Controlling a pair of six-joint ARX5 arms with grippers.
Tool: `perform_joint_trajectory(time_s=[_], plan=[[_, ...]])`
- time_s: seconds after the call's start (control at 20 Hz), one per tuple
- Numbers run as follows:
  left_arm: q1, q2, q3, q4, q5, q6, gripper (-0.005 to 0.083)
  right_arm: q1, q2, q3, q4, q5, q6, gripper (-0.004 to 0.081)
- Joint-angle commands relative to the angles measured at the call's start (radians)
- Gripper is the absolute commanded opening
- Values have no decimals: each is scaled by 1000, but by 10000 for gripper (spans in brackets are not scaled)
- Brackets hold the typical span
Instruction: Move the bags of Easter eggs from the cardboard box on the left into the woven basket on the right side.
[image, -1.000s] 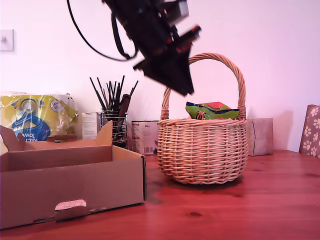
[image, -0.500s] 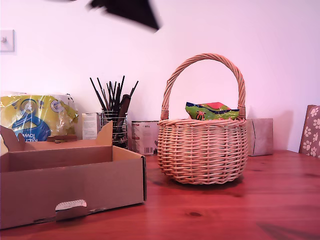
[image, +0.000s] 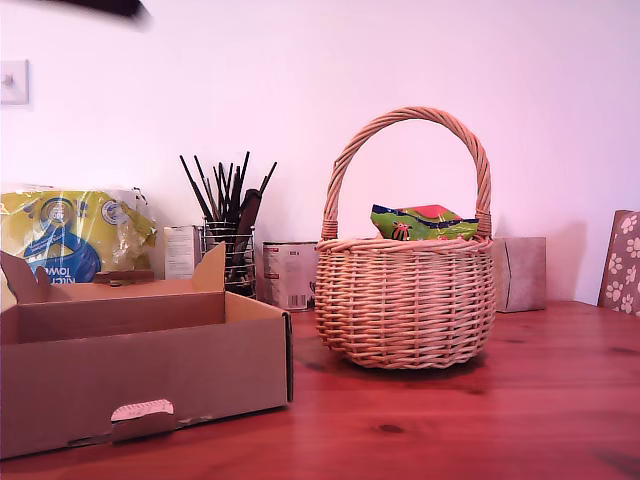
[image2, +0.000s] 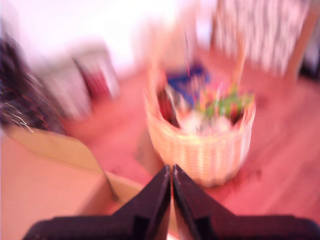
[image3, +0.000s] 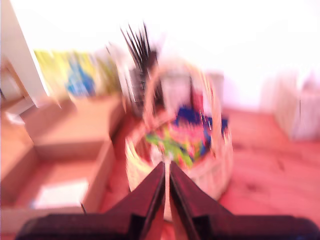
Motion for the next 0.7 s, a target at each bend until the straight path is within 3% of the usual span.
perform_joint_trajectory(time_s=[0.0,0.3,0.65], plan=[[4,-26,-27,-24,-10,0,-24,0,10,-7,0,0,5,-12],[4,-75,-26,-85,-8,-3,-24,0,16,-7,-123,3,4,-12],[4,-23,-26,-90,-7,-3,-24,0,16,-7,-232,3,4,-12]])
